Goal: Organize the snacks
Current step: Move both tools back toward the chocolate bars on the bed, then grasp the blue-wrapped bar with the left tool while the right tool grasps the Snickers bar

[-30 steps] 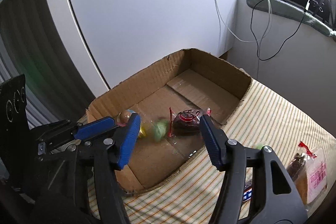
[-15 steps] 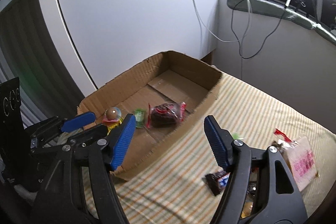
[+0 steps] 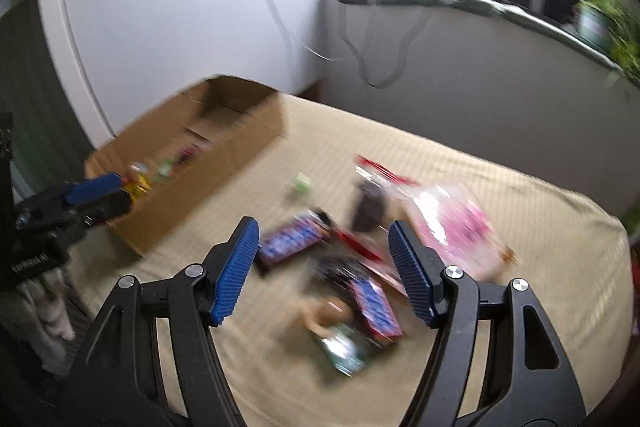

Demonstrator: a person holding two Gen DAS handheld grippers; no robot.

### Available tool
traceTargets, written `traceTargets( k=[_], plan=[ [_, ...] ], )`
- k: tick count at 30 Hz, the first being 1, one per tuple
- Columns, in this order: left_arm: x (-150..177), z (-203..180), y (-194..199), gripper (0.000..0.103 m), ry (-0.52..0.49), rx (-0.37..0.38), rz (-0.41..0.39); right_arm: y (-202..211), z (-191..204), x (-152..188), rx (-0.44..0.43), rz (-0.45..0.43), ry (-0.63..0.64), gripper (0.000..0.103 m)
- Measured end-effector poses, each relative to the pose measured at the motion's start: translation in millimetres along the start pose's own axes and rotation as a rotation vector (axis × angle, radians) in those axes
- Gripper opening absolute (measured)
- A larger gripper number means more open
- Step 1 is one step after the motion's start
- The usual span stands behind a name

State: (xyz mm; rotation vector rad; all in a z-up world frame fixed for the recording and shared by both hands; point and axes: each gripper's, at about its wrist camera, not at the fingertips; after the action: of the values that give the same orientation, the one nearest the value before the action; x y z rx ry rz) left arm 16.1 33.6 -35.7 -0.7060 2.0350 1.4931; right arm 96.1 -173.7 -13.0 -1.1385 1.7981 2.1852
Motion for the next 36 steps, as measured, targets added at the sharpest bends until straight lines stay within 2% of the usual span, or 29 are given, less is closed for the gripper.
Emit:
traceTargets(
  k=[7, 10, 16, 18, 19, 28, 36],
  plan=[
    [4, -32, -29, 0.049, -0.052, 0.039, 0.062, -5, -49, 37, 0.007, 0.073, -0.084, 0.07],
    [3, -38, -38, 0.049, -0.061, 0.048, 0.084, -8, -57, 47, -0.014, 0.089, -0.091, 0.063],
    [0, -44, -59, 0.049, -0.068, 0.058, 0.125, -24, -54, 49, -0.062, 0.124, -0.082, 0.058],
    [-3, -45, -66, 0.049, -0.074, 0.057, 0.134, -32, -51, 48, -0.082, 0.14, -0.072, 0.048],
    [-4, -45, -69, 0.049, -0.077, 0.054, 0.138, -36, -50, 47, -0.084, 0.146, -0.069, 0.046],
    [-12, -53, -101, 0.049, -0.116, 0.045, 0.2, -65, -48, 39, -0.103, 0.183, -0.065, 0.046],
    [-15, -54, -119, 0.049, -0.136, 0.049, 0.265, -68, -47, 41, -0.109, 0.186, -0.053, 0.043]
  ],
)
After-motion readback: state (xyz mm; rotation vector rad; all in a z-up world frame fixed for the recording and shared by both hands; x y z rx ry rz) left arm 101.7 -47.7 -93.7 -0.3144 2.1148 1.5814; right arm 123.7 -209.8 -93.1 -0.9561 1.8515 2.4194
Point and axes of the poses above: each gripper's, at about its wrist camera, not at the fingertips, and y roughly against the way its jaws point, z to its left, x to its underside, and after that the axes turned 9 degrees about z, right-handed
